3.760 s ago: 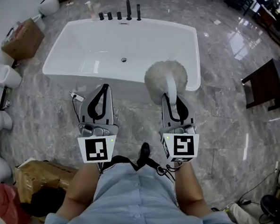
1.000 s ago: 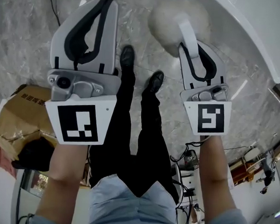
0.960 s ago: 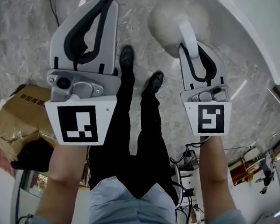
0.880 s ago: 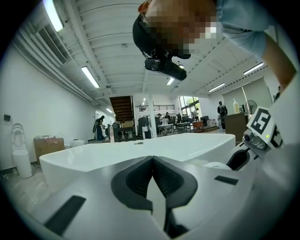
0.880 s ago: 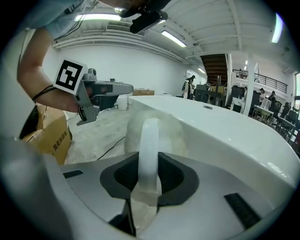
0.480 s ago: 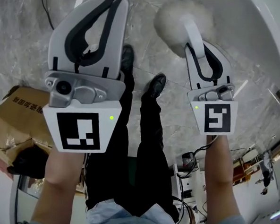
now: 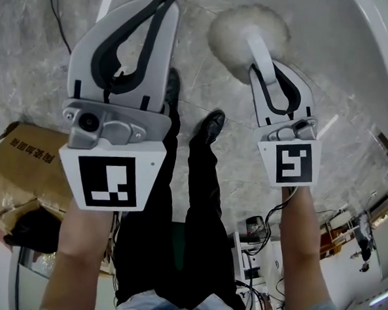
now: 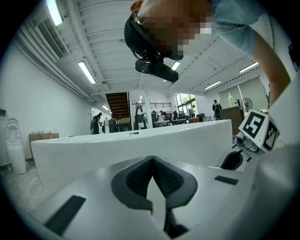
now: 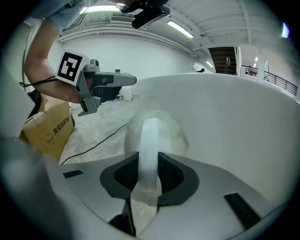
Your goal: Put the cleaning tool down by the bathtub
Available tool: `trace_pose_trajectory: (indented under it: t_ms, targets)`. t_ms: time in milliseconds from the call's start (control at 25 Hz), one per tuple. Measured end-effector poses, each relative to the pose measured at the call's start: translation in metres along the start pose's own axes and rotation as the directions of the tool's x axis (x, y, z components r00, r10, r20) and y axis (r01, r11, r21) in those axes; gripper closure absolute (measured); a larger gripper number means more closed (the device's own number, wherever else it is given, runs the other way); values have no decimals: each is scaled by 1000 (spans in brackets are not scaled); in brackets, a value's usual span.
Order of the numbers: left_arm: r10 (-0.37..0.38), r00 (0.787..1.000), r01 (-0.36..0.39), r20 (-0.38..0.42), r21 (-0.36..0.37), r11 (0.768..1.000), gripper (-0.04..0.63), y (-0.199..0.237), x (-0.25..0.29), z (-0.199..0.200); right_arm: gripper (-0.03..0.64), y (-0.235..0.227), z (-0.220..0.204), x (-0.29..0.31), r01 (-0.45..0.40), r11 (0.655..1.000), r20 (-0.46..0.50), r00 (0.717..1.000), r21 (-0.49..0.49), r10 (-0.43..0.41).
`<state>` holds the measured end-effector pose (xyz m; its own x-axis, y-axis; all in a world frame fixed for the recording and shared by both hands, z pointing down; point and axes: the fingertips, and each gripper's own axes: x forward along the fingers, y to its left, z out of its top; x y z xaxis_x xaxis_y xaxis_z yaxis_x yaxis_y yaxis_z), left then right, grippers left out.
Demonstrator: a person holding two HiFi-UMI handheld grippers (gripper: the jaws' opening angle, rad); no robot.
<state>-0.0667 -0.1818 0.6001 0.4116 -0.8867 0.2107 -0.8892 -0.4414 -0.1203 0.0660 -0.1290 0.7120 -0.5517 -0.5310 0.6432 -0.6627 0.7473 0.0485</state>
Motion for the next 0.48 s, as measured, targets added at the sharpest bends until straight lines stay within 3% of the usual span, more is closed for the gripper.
trace_pose_trajectory:
  t_ms: [480]
  targets:
    - [-37,999,37,10,1,999,580,-10,22,-41,511,-8,-43,29,-33,999,-51,998,-17,32]
